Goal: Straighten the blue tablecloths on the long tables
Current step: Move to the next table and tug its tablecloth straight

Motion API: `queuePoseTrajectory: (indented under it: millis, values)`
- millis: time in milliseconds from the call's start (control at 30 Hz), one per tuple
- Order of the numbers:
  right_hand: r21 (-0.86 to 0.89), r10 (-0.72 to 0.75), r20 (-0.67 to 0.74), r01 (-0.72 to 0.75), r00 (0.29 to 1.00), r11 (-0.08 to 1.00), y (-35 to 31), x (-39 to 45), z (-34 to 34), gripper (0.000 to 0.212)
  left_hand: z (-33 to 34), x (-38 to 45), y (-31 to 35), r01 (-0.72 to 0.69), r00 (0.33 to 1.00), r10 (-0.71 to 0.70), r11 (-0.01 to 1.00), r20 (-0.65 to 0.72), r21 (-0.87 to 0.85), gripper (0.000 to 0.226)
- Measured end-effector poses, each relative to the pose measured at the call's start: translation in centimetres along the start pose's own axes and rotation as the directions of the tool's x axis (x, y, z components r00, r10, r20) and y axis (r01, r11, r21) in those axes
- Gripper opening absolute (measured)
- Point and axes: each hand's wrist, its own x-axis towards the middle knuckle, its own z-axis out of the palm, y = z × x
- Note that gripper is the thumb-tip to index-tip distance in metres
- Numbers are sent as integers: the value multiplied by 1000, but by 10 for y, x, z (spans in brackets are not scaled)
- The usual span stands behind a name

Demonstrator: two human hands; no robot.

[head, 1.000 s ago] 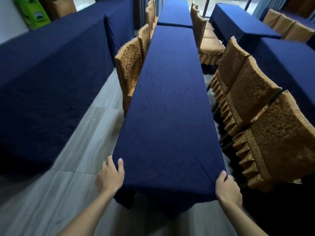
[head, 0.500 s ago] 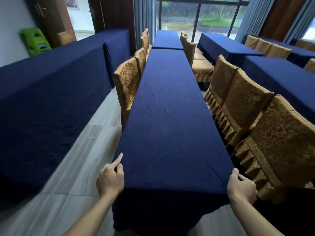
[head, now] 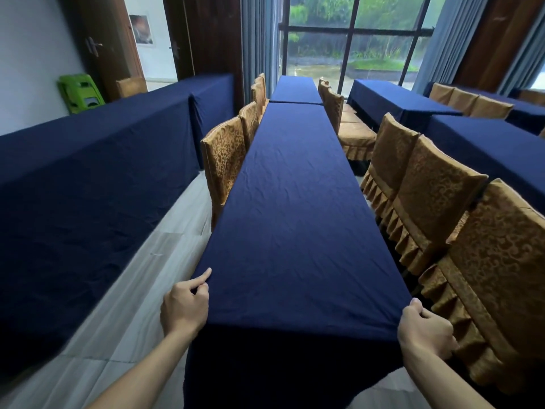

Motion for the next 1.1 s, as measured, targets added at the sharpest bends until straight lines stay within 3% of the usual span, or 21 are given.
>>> queuePoseTrajectory:
  millis: [133,367,533,700,1100]
  values:
    - [-51,16,-2,-16,1000,999,-3,4,2,40,4,3,-1,2,1000,-3,999,7,36,37]
    - [47,3,9,-4,1000,999,-15,-3,-2,35,-1,3,10,1,999,-2,1000,36,12,38]
    - [47,-17,34,16,999,999,-31,12,35,37,16,42,19,-4,1000,4,1000,-15,-20,38]
    - [-19,-25,-7,25,1000,1000,-39,40,64,36,44,71,22,1,999,-1,1000,-49,4,38]
    - [-37,-41,23,42,999,998,-42,33,63,41,41,70,26,14,1000,-14,1000,-10,23,38]
